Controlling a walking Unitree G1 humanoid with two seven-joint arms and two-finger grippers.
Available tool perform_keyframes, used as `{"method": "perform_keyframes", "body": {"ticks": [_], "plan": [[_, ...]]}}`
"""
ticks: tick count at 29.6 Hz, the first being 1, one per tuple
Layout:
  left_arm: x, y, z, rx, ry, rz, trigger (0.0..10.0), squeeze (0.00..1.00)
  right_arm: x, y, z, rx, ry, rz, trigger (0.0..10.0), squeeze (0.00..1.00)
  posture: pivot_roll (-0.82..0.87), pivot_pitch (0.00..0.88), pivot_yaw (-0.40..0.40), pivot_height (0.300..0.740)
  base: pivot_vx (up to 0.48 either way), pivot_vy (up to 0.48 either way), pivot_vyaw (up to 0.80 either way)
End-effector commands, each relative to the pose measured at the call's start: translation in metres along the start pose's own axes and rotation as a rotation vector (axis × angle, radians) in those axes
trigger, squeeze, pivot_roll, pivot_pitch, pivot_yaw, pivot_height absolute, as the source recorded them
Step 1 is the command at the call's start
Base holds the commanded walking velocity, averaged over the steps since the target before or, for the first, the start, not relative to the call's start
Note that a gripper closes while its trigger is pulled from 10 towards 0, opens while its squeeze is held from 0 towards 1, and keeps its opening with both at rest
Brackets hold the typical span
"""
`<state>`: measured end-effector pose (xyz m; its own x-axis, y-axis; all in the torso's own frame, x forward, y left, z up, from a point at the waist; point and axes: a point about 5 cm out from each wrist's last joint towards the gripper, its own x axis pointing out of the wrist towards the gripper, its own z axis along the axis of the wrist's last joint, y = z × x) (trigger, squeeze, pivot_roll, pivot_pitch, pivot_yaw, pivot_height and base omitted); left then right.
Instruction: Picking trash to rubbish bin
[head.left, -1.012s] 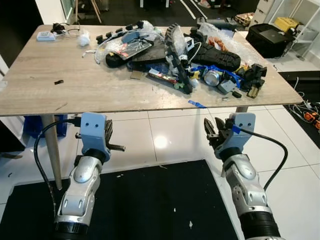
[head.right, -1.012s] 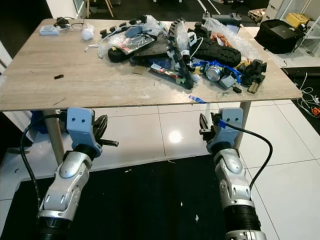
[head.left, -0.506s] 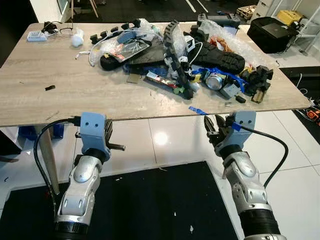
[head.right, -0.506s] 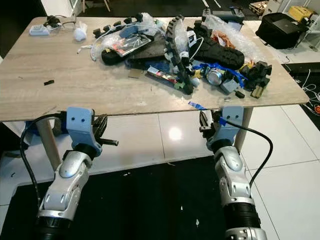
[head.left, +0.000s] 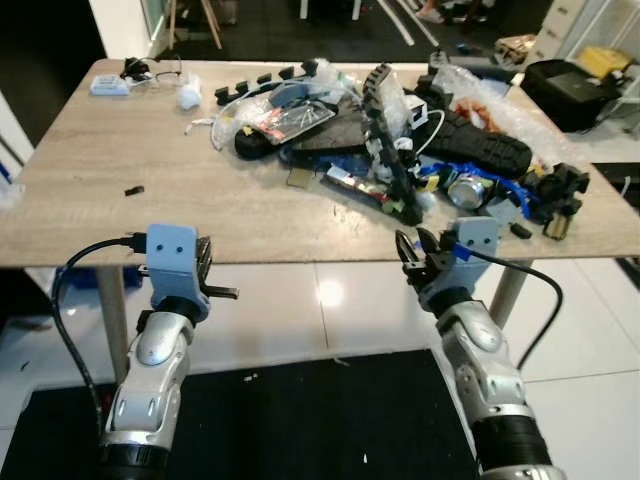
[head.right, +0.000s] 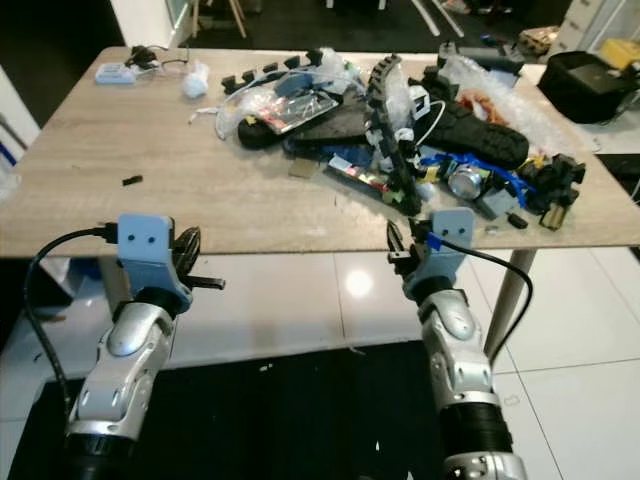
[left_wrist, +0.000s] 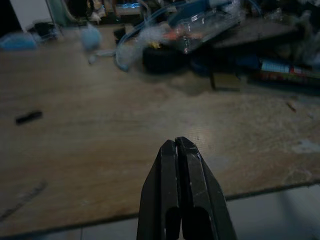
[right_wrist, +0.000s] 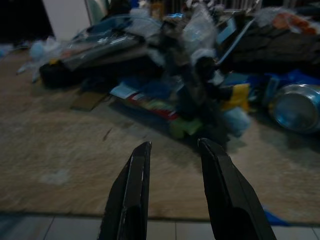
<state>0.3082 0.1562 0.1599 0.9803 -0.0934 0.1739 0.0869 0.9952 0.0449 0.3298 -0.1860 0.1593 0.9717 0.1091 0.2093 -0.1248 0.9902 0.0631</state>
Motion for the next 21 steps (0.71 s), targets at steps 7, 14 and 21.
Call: {"method": "perform_keyframes", "body": {"ticks": [7, 14, 21], "plan": [[-0.0025, -0.0002, -0.0041, -0.004, 0.014, 0.001, 10.0, 0.00, -0.0021, 0.0001, -0.0052, 0.011, 0.023, -0.005, 10.0, 0.00, 0.01, 0.141, -0.033, 0.740, 0.103, 0.000, 0.00], [-0.0017, 0.0000, -0.0025, -0.004, 0.007, -0.004, 10.0, 0.00, -0.0014, -0.0002, -0.0035, 0.016, 0.014, -0.010, 10.0, 0.00, 0.01, 0.142, -0.030, 0.740, 0.280, 0.000, 0.00], [-0.0015, -0.0002, -0.0020, -0.005, 0.005, -0.007, 10.0, 0.00, -0.0023, -0.0013, -0.0037, 0.017, 0.013, -0.016, 10.0, 0.00, 0.01, 0.146, -0.029, 0.740, 0.288, 0.000, 0.00]]}}
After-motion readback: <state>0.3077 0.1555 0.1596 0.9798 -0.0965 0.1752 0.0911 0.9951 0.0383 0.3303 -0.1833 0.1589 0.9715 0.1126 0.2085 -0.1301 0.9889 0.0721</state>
